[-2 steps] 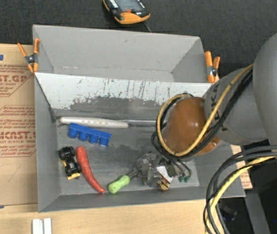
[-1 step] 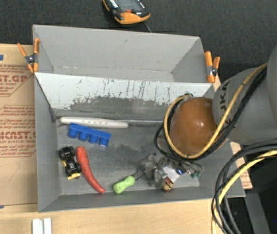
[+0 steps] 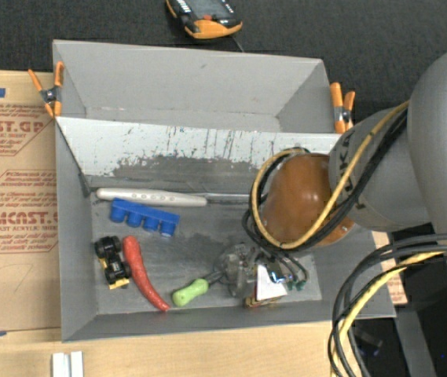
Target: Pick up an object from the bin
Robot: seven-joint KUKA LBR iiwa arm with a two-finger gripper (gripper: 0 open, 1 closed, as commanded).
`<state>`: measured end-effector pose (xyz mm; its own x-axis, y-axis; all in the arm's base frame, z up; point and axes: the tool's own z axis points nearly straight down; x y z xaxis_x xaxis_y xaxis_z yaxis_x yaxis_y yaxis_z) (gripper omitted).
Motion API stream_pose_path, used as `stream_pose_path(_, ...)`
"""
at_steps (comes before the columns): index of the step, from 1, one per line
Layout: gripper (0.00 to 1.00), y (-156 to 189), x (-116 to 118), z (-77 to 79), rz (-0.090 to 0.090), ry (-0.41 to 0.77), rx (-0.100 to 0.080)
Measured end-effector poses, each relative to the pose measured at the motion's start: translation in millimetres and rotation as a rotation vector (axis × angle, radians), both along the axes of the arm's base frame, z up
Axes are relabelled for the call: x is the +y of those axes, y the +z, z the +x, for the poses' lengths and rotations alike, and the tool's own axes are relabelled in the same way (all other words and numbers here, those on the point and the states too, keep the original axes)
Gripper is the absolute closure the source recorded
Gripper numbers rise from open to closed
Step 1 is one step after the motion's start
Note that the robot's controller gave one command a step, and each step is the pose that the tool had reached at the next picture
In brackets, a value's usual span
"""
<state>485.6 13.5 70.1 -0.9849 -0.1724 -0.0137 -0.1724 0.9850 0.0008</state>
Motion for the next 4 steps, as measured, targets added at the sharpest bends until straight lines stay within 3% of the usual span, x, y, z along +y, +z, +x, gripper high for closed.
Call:
stream_pose_path(1,1.0,0.6,-24.6,1.7,-0.003,0.305,-0.004)
stream_pose_path(2,1.0,107.8,-10.7,-3.9,0.001,0.107,0.003)
stream_pose_path(3,1.0,104.0,-14.9,1.4,-0.001,0.11,-0.018)
stream_pose_path(4,1.0,68.4,-45.2,7.4,-0.003,0.26,-0.016)
